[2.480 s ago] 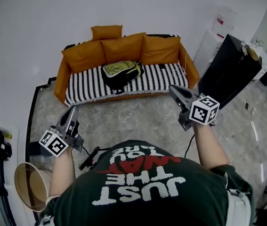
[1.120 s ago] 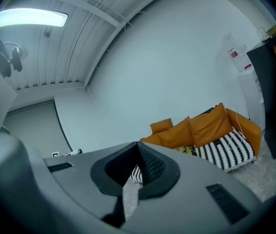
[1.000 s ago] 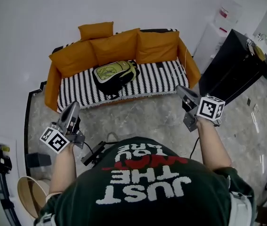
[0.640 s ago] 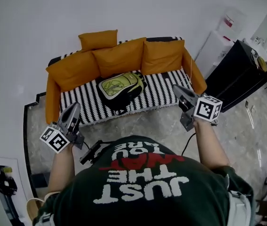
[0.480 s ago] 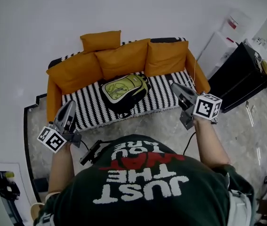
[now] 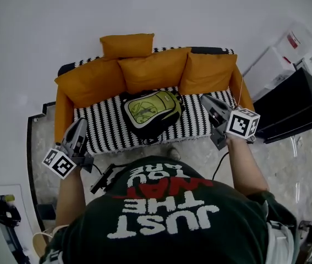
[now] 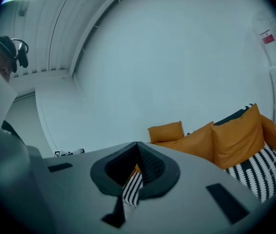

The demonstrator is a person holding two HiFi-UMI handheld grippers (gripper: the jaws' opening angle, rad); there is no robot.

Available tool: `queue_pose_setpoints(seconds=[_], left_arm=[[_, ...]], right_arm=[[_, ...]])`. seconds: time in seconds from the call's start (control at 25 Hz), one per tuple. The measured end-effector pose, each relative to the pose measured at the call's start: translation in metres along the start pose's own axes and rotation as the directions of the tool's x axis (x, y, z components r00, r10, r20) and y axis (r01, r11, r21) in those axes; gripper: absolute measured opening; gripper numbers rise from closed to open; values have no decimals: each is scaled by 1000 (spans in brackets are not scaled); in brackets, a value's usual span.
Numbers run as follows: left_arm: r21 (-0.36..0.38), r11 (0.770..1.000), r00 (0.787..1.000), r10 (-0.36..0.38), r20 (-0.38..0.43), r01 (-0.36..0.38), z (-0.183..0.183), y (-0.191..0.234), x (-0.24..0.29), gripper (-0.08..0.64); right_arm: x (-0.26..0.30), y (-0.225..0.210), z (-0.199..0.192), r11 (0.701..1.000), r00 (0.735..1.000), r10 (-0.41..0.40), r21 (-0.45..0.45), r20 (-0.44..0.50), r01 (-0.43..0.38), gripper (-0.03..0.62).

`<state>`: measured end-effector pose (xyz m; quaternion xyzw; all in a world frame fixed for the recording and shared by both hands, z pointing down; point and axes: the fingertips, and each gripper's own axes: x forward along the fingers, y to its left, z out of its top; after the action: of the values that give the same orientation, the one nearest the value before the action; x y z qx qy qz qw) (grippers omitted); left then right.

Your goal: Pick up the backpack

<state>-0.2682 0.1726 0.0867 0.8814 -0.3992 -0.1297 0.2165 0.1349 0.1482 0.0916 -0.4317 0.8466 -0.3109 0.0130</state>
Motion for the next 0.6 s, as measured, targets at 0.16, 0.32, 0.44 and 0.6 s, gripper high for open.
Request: queue_pose_setpoints(seconds=[0.16, 0.32, 0.44, 0.6], left_arm=[[27, 998, 998, 62, 11, -62, 2, 9, 41, 0], [26, 984, 985, 174, 20, -175, -7, 10, 81, -1], [8, 977, 977, 215, 0, -215, -19, 7, 115, 0], [18, 974, 972, 227, -64, -226, -31, 6, 150, 0]], right_arm=[[29, -44, 30, 998, 998, 64, -13, -17, -64, 28], [64, -87, 52, 987, 985, 149, -53, -90, -155, 28], [83, -115, 70, 975, 976, 179, -107, -123, -192, 28], [106, -137, 79, 965, 970, 193, -150, -146, -214, 28]])
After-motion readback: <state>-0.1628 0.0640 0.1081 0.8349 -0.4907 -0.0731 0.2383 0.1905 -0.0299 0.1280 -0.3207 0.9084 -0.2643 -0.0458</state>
